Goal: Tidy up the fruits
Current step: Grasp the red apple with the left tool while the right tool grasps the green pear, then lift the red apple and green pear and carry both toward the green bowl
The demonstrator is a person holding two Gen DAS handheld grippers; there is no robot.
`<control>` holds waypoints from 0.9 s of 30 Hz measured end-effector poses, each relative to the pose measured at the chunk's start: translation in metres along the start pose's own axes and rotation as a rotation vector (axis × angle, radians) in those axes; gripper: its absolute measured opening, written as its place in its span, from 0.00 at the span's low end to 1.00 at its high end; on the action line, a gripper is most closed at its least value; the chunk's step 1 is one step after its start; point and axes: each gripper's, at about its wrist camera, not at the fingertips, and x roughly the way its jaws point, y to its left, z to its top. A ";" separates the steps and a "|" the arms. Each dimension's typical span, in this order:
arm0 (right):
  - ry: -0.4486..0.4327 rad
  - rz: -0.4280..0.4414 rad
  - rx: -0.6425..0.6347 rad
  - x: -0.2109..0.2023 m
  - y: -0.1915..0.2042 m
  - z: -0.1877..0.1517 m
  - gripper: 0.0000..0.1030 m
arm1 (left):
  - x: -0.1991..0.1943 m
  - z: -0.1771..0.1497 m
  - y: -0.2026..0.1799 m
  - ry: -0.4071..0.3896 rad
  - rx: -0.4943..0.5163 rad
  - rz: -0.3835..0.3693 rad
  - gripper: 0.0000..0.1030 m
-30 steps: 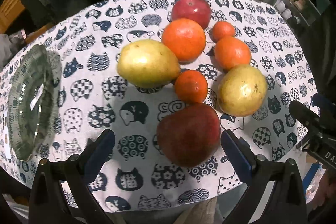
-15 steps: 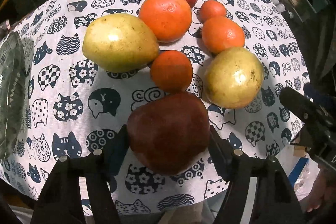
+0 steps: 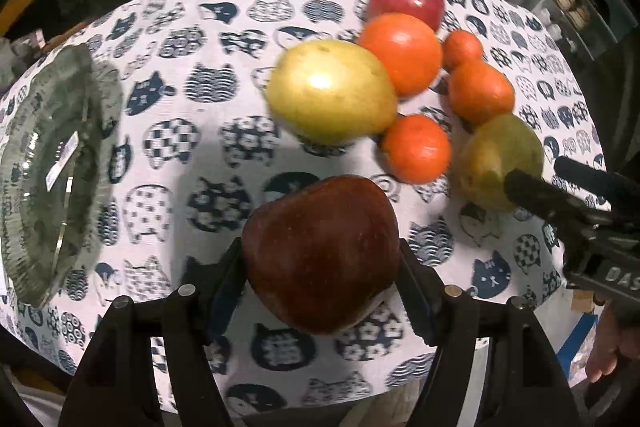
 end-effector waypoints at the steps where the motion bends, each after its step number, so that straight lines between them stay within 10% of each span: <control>1: 0.009 -0.005 -0.008 0.003 0.003 0.001 0.86 | -0.001 0.000 0.006 -0.002 -0.010 0.001 0.70; 13: 0.106 -0.052 -0.021 0.050 0.011 0.008 0.86 | -0.007 0.000 0.034 -0.014 -0.053 -0.007 0.70; 27: -0.010 -0.106 -0.080 0.054 0.030 -0.006 0.80 | -0.012 0.000 0.044 -0.039 -0.054 0.005 0.70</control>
